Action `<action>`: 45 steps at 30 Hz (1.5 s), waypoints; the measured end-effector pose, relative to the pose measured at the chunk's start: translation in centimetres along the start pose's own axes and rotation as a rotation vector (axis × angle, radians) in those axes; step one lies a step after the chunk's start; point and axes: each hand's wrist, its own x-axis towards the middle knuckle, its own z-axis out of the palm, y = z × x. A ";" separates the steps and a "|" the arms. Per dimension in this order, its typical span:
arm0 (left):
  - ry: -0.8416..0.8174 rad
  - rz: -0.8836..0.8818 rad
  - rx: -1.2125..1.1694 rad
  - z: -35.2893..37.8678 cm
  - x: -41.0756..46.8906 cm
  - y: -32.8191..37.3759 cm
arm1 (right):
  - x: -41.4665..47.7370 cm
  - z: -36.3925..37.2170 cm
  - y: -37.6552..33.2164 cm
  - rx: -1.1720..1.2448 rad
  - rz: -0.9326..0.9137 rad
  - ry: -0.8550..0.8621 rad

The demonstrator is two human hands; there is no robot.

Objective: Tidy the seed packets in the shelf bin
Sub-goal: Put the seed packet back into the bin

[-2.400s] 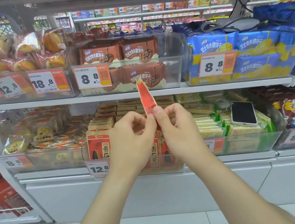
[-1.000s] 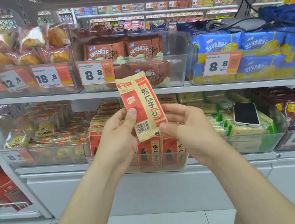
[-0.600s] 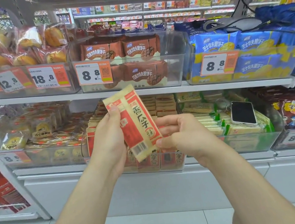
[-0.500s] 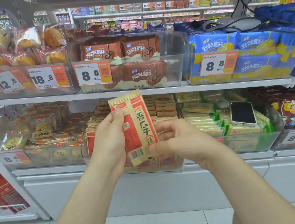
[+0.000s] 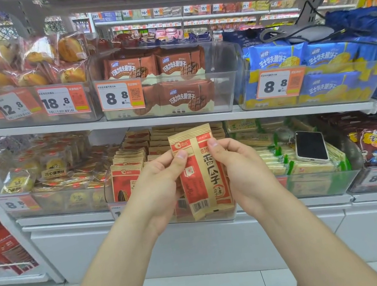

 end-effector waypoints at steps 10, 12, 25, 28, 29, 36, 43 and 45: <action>0.216 -0.008 -0.106 0.6 -0.2 0.6 | -0.3 0.3 -0.2 -0.166 -0.034 -0.051; 0.339 0.107 -0.010 0.4 -0.3 0.6 | -0.3 0.4 0.0 -0.198 -0.044 -0.044; 0.409 0.377 0.588 -0.1 -0.1 -0.3 | -0.6 1.2 0.2 -0.340 -0.316 -0.083; 0.386 0.379 0.560 -0.1 -0.2 -0.2 | -0.7 1.0 0.2 -0.343 -0.384 -0.052; 0.377 0.379 0.551 -0.1 -0.2 -0.2 | -0.7 1.0 0.3 -0.359 -0.421 -0.034; 0.206 0.244 0.387 -0.3 0.4 -0.3 | -0.7 1.1 0.4 -0.271 -0.486 0.073; 0.299 0.348 0.427 -0.1 0.2 -0.4 | -0.5 0.8 0.3 -0.301 -0.400 0.035; 0.372 0.376 0.439 -0.5 0.5 -0.5 | -0.5 0.5 0.2 -0.308 -0.339 -0.025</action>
